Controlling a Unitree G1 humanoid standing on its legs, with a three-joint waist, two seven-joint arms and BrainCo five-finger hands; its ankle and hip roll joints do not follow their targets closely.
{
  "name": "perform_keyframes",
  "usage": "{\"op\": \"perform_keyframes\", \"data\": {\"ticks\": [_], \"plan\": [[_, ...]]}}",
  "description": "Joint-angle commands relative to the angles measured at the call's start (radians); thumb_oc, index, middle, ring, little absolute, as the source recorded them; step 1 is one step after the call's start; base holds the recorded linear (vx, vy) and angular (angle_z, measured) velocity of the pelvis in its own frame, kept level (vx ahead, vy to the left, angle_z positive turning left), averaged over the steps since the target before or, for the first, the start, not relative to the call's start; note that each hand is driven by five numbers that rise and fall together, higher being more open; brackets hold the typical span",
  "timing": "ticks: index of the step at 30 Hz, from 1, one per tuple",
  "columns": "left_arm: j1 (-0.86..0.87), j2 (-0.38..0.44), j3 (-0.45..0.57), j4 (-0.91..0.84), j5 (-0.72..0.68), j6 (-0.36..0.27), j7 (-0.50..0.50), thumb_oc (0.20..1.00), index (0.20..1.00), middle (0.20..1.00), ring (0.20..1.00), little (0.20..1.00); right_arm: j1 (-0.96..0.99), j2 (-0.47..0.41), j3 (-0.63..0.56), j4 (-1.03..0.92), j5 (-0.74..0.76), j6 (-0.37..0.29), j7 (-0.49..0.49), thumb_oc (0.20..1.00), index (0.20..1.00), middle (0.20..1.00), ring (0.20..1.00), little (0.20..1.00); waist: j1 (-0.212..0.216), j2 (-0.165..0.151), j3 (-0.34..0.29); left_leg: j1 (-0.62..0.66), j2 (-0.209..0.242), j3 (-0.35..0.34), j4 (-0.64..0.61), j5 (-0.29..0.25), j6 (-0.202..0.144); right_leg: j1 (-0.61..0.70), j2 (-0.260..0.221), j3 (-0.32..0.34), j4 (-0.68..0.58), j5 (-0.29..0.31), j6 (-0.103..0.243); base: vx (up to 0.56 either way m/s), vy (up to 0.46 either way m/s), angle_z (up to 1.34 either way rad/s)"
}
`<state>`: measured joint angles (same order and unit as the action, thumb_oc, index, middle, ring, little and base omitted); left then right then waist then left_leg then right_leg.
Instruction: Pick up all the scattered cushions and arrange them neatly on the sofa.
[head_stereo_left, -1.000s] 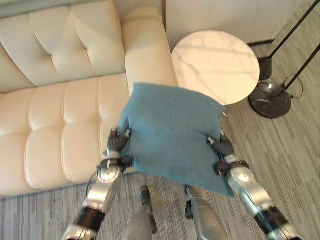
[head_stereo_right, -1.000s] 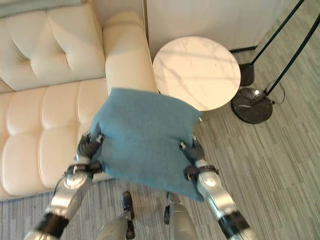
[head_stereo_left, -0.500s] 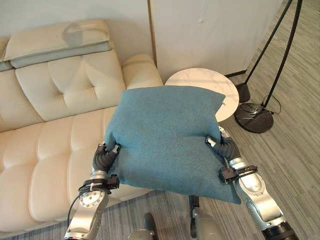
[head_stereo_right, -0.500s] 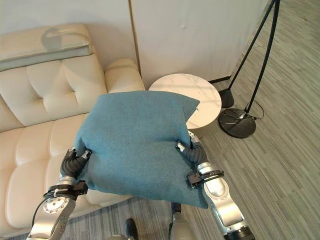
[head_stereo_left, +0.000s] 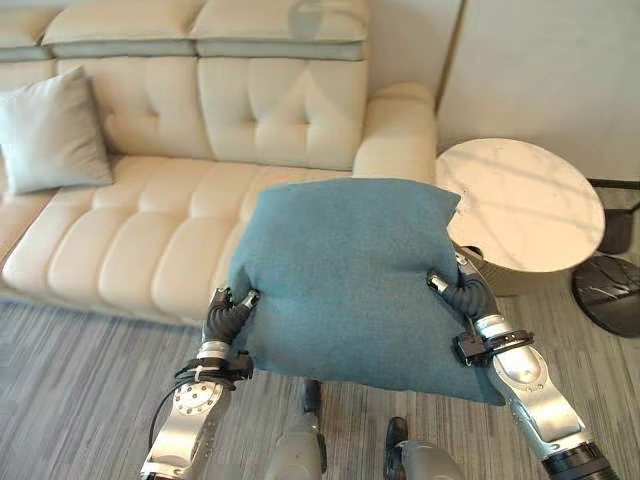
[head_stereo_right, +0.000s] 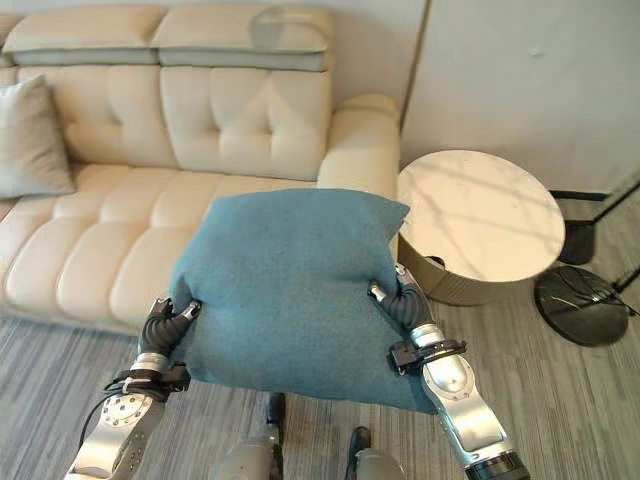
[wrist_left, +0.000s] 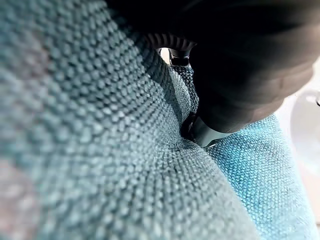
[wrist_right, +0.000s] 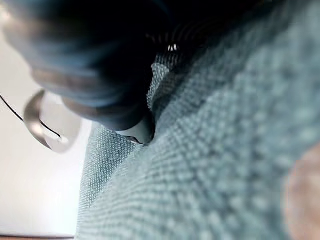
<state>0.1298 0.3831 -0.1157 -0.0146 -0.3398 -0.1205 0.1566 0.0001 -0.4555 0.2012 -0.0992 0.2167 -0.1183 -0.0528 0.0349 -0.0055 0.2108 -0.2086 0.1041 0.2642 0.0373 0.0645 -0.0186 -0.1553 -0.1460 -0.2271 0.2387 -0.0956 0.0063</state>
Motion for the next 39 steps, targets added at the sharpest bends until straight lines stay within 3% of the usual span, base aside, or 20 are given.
{"op": "perform_keyframes", "data": {"ticks": [1,3,6,10,14,16,18,20,22,23,24,25,26,27,31,33,34,35,37,39], "plan": [[-0.098,-0.001,-0.006,-0.116,-0.042,-0.114,-0.068,0.2,0.2,0.2,0.2,0.2,-0.076,0.052,-0.002,-0.132,0.015,-0.109,0.034,0.2,0.2,0.2,0.2,0.2,-0.044,-0.037,-0.057,0.058,-0.008,0.012,0.066,-0.055,-0.056,0.149,0.043,-0.007,-0.218,0.031,0.087,0.06,0.081,0.4],[-0.096,0.0,-0.01,-0.106,-0.033,-0.104,-0.071,0.2,0.2,0.2,0.2,0.2,-0.032,0.059,-0.038,-0.132,0.02,-0.105,0.036,0.2,0.2,0.2,0.2,0.2,-0.075,-0.023,-0.077,0.119,0.041,0.1,0.004,-0.026,-0.075,0.171,0.021,-0.088,-0.239,0.043,0.093,0.11,0.105,0.84],[-0.088,0.006,-0.018,-0.11,-0.026,-0.093,-0.085,0.2,0.2,0.2,0.2,0.2,-0.014,0.063,-0.045,-0.133,0.027,-0.098,0.035,0.2,0.2,0.2,0.2,0.2,-0.092,-0.008,-0.08,0.139,0.048,0.117,-0.026,-0.02,-0.095,0.203,0.009,-0.113,-0.251,0.033,0.105,0.14,0.151,0.77],[-0.081,0.02,-0.017,-0.117,-0.013,-0.091,-0.103,0.2,0.2,0.2,0.2,0.2,-0.012,0.071,-0.044,-0.138,0.035,-0.094,0.046,0.2,0.2,0.2,0.2,0.2,-0.097,-0.004,-0.086,0.148,0.031,0.111,-0.03,-0.039,-0.084,0.227,-0.02,-0.13,-0.241,0.036,0.118,0.17,0.206,0.52],[-0.076,0.034,-0.014,-0.118,-0.008,-0.095,-0.11,0.2,0.2,0.2,0.2,0.2,-0.033,0.088,-0.023,-0.136,0.039,-0.088,0.053,0.2,0.2,0.2,0.2,0.2,-0.08,-0.019,-0.083,0.133,-0.006,0.092,0.026,-0.106,-0.047,0.241,-0.067,-0.114,-0.205,0.026,0.133,0.19,0.275,0.23],[-0.078,0.049,-0.02,-0.114,0.007,-0.084,-0.109,0.2,0.2,0.2,0.2,0.2,-0.035,0.1,-0.014,-0.146,0.027,-0.082,0.068,0.2,0.2,0.2,0.2,0.2,-0.082,-0.019,-0.064,0.154,-0.079,0.054,0.023,-0.153,0.017,0.141,-0.134,-0.04,0.058,0.105,0.15,0.24,0.463,0.17],[-0.078,0.053,-0.018,-0.113,0.012,-0.085,-0.109,0.2,0.2,0.2,0.2,0.2,-0.035,0.103,-0.013,-0.146,0.026,-0.081,0.069,0.2,0.2,0.2,0.2,0.2,-0.085,-0.016,-0.057,0.17,-0.092,0.051,0.012,-0.161,0.03,0.102,-0.137,-0.009,0.129,0.111,0.152,0.14,0.253,0.27],[-0.083,0.058,-0.022,-0.101,0.024,-0.087,-0.105,0.2,0.2,0.2,0.2,0.2,-0.031,0.11,-0.011,-0.139,0.032,-0.086,0.068,0.2,0.2,0.2,0.2,0.2,-0.103,0.003,-0.034,0.208,-0.099,0.057,-0.005,-0.161,0.05,-0.003,-0.091,0.027,0.231,0.119,0.13,0.13,0.198,0.07],[-0.072,0.057,-0.011,-0.094,0.027,-0.089,-0.101,0.2,0.2,0.2,0.2,0.2,-0.033,0.107,-0.006,-0.136,0.039,-0.083,0.077,0.2,0.2,0.2,0.2,0.2,-0.116,0.015,-0.02,0.26,-0.109,0.054,-0.03,-0.178,0.053,-0.084,-0.056,0.02,0.22,0.108,0.122,0.31,0.176,-0.09],[-0.065,0.061,-0.002,-0.098,0.02,-0.089,-0.095,0.2,0.2,0.2,0.2,0.2,-0.044,0.102,-0.002,-0.137,0.052,-0.083,0.08,0.2,0.2,0.2,0.2,0.2,-0.117,0.02,-0.013,0.302,-0.121,0.048,-0.043,-0.217,0.046,-0.111,-0.075,-0.047,0.145,0.096,0.14,0.35,0.116,-0.12],[-0.065,0.061,-0.001,-0.099,0.02,-0.088,-0.095,0.2,0.2,0.2,0.2,0.2,-0.044,0.102,-0.001,-0.136,0.053,-0.083,0.08,0.2,0.2,0.2,0.2,0.2,-0.119,0.022,-0.012,0.304,-0.119,0.046,-0.043,-0.218,0.046,-0.108,-0.074,-0.049,0.144,0.094,0.14,0.34,0.072,-0.14],[-0.066,0.059,0.004,-0.099,0.018,-0.087,-0.091,0.2,0.2,0.2,0.2,0.2,-0.051,0.101,0.001,-0.136,0.057,-0.084,0.08,0.2,0.2,0.2,0.2,0.2,-0.119,0.021,-0.009,0.32,-0.122,0.051,-0.047,-0.227,0.043,-0.13,-0.078,-0.102,0.101,0.108,0.145,0.32,-0.006,-0.1],[-0.073,0.045,0.003,-0.093,0.016,-0.09,-0.091,0.2,0.2,0.2,0.2,0.2,-0.048,0.1,-0.006,-0.135,0.066,-0.09,0.084,0.2,0.2,0.2,0.2,0.2,-0.131,0.013,-0.014,0.352,-0.132,0.049,-0.052,-0.246,0.032,-0.158,-0.053,-0.171,0.004,0.123,0.159,0.46,-0.037,-0.17],[-0.08,0.035,-0.001,-0.087,0.019,-0.094,-0.091,0.2,0.2,0.2,0.2,0.2,-0.039,0.097,-0.011,-0.131,0.068,-0.094,0.085,0.2,0.2,0.2,0.2,0.2,-0.144,0.009,-0.021,0.369,-0.136,0.043,-0.05,-0.262,0.026,-0.168,-0.036,-0.182,-0.051,0.136,0.166,0.37,-0.054,-0.17],[-0.081,0.019,-0.026,-0.095,0.026,-0.1,-0.12,0.2,0.2,0.2,0.2,0.2,0.01,0.091,-0.03,-0.142,0.092,-0.097,0.103,0.2,0.2,0.2,0.2,0.2,-0.171,-0.004,-0.039,0.387,-0.135,0.016,0.023,-0.317,0.004,-0.113,-0.002,-0.124,-0.145,0.147,0.149,0.38,-0.132,0.24],[-0.081,0.005,-0.035,-0.087,0.022,-0.102,-0.118,0.2,0.2,0.2,0.2,0.2,0.016,0.064,-0.044,-0.119,0.093,-0.108,0.091,0.2,0.2,0.2,0.2,0.2,-0.183,0.004,-0.055,0.35,-0.082,0.037,0.225,-0.261,-0.061,-0.053,0.016,-0.129,-0.149,0.148,0.116,0.3,-0.142,0.72],[-0.081,0.004,-0.035,-0.087,0.022,-0.103,-0.118,0.2,0.2,0.2,0.2,0.2,0.016,0.063,-0.044,-0.119,0.093,-0.108,0.09,0.2,0.2,0.2,0.2,0.2,-0.184,0.007,-0.055,0.344,-0.076,0.035,0.236,-0.266,-0.065,-0.052,0.02,-0.131,-0.151,0.148,0.113,0.19,-0.124,0.16],[-0.076,-0.002,-0.032,-0.084,0.015,-0.105,-0.12,0.2,0.2,0.2,0.2,0.2,0.02,0.056,-0.048,-0.113,0.095,-0.11,0.089,0.2,0.2,0.2,0.2,0.2,-0.187,0.008,-0.064,0.328,-0.036,0.059,0.305,-0.219,-0.093,-0.021,0.032,-0.132,-0.172,0.138,0.101,0.19,-0.122,-0.09],[-0.076,-0.005,-0.025,-0.08,0.011,-0.103,-0.119,0.2,0.2,0.2,0.2,0.2,0.018,0.035,-0.054,-0.109,0.086,-0.103,0.086,0.2,0.2,0.2,0.2,0.2,-0.185,0.001,-0.08,0.285,0.025,0.129,0.351,-0.173,-0.105,0.046,0.045,-0.115,-0.22,0.112,0.088,0.35,-0.052,-0.28],[-0.079,-0.004,-0.015,-0.082,0.017,-0.101,-0.118,0.2,0.2,0.2,0.2,0.2,0.014,0.024,-0.06,-0.112,0.07,-0.1,0.081,0.2,0.2,0.2,0.2,0.2,-0.18,-0.012,-0.087,0.272,0.045,0.158,0.282,-0.192,-0.094,0.067,0.032,-0.095,-0.246,0.113,0.102,0.23,0.076,-0.39]]}}
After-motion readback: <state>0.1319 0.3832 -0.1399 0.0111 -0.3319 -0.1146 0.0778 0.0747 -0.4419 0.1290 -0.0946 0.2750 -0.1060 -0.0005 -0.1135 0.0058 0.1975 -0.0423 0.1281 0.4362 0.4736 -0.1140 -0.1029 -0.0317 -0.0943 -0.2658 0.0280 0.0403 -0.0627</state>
